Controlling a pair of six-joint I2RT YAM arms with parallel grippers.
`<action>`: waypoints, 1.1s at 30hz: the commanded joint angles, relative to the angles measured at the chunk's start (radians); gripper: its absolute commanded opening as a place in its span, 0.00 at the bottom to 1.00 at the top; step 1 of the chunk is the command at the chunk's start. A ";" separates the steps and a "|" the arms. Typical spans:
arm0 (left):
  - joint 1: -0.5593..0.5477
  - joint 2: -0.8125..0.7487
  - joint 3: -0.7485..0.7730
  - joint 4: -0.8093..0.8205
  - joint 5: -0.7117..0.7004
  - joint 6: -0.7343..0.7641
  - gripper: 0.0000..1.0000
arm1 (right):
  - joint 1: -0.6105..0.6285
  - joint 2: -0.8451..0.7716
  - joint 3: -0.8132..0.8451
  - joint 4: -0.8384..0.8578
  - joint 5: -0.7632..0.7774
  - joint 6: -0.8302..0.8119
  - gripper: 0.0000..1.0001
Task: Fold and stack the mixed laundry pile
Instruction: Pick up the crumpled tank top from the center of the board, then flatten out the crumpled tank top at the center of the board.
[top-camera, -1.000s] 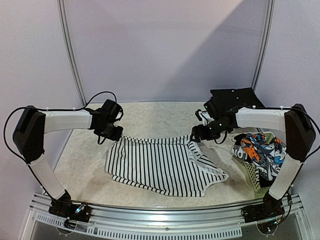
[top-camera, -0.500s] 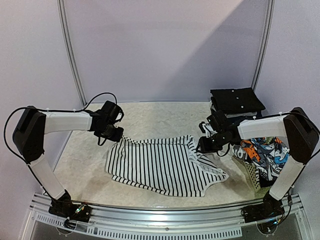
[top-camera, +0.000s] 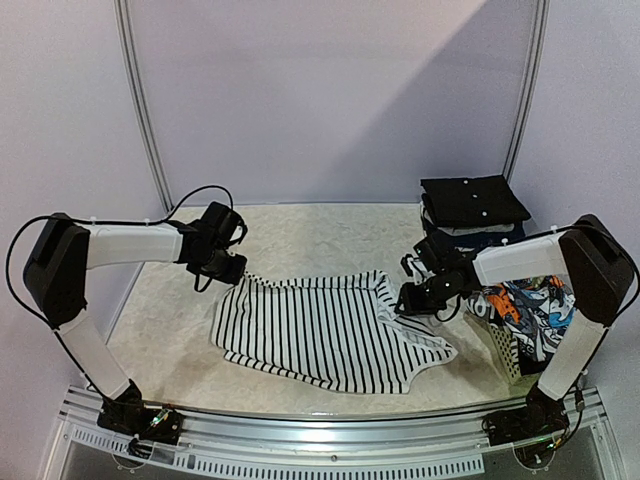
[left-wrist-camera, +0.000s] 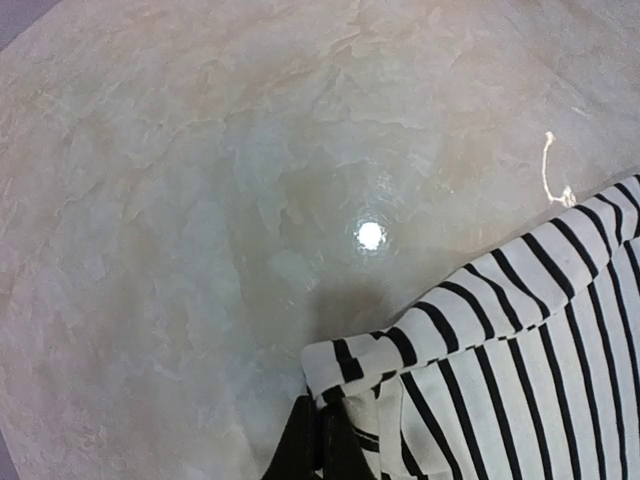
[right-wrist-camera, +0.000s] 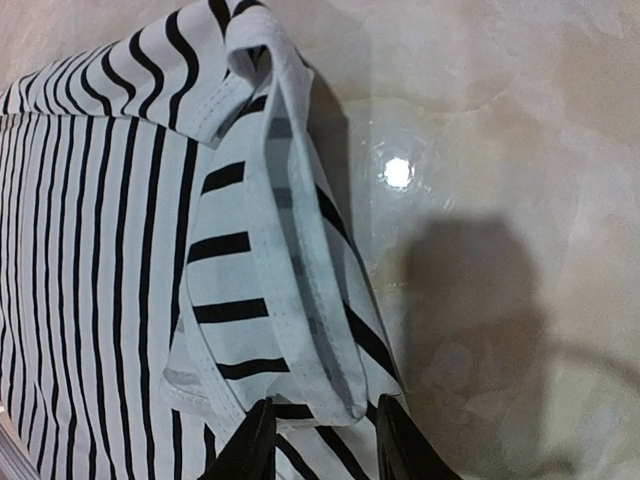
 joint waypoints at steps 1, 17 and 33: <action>0.009 -0.031 -0.018 0.011 0.010 -0.001 0.00 | 0.010 -0.007 -0.035 0.036 -0.021 0.016 0.33; 0.009 -0.053 -0.039 0.016 0.011 -0.007 0.00 | 0.013 0.000 -0.028 0.060 -0.010 0.013 0.13; 0.009 -0.194 -0.046 -0.018 -0.041 -0.014 0.00 | 0.019 -0.184 0.161 -0.265 0.191 -0.078 0.00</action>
